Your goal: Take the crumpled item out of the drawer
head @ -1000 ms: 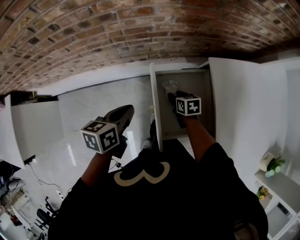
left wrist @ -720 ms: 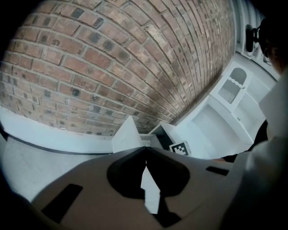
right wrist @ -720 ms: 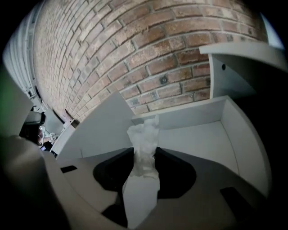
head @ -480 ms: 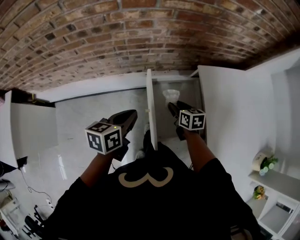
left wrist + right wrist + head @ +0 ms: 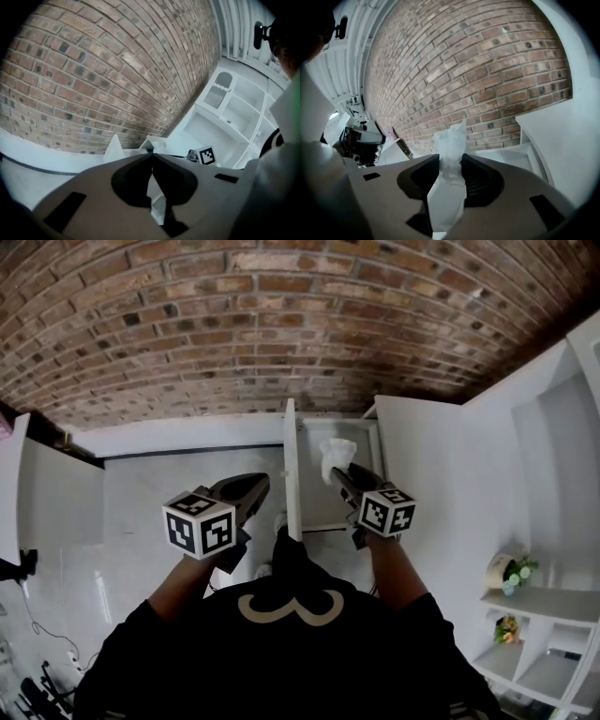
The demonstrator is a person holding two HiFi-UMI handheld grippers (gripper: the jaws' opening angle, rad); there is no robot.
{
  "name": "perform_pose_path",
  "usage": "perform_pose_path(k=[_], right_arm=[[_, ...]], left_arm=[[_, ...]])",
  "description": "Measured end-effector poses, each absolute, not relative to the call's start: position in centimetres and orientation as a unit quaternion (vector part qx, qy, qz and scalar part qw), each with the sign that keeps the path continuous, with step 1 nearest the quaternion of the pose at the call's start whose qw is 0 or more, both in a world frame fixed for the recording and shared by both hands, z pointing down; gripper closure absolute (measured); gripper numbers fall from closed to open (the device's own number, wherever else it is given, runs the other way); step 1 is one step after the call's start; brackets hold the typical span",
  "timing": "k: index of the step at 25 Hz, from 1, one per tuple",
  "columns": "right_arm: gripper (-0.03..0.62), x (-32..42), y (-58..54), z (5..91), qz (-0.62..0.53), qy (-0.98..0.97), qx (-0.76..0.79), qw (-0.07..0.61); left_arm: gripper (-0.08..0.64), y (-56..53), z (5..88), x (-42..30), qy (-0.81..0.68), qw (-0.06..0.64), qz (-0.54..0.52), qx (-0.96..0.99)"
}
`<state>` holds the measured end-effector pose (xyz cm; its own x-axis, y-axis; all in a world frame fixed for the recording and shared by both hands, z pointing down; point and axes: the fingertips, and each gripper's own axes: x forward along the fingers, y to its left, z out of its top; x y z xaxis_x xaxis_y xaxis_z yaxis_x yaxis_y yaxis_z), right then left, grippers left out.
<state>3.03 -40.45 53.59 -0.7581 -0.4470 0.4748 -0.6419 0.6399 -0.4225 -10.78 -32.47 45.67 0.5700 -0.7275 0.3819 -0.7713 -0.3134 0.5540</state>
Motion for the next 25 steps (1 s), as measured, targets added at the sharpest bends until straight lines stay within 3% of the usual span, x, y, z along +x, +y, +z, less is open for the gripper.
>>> perform_pose_path(k=[15,25], right_arm=[[0.431,2.9,-31.9,38.3,0.161,-0.942,0.290,0.056],[0.431,3.5,-26.3,30.5,0.110,-0.963,0.247,-0.008]], left_arm=[[0.557,-25.5,34.2,-12.5,-0.475,0.229,-0.006,0.849],[0.557,-21.1,27.8,-11.6,-0.453,0.181,-0.043,0.872]])
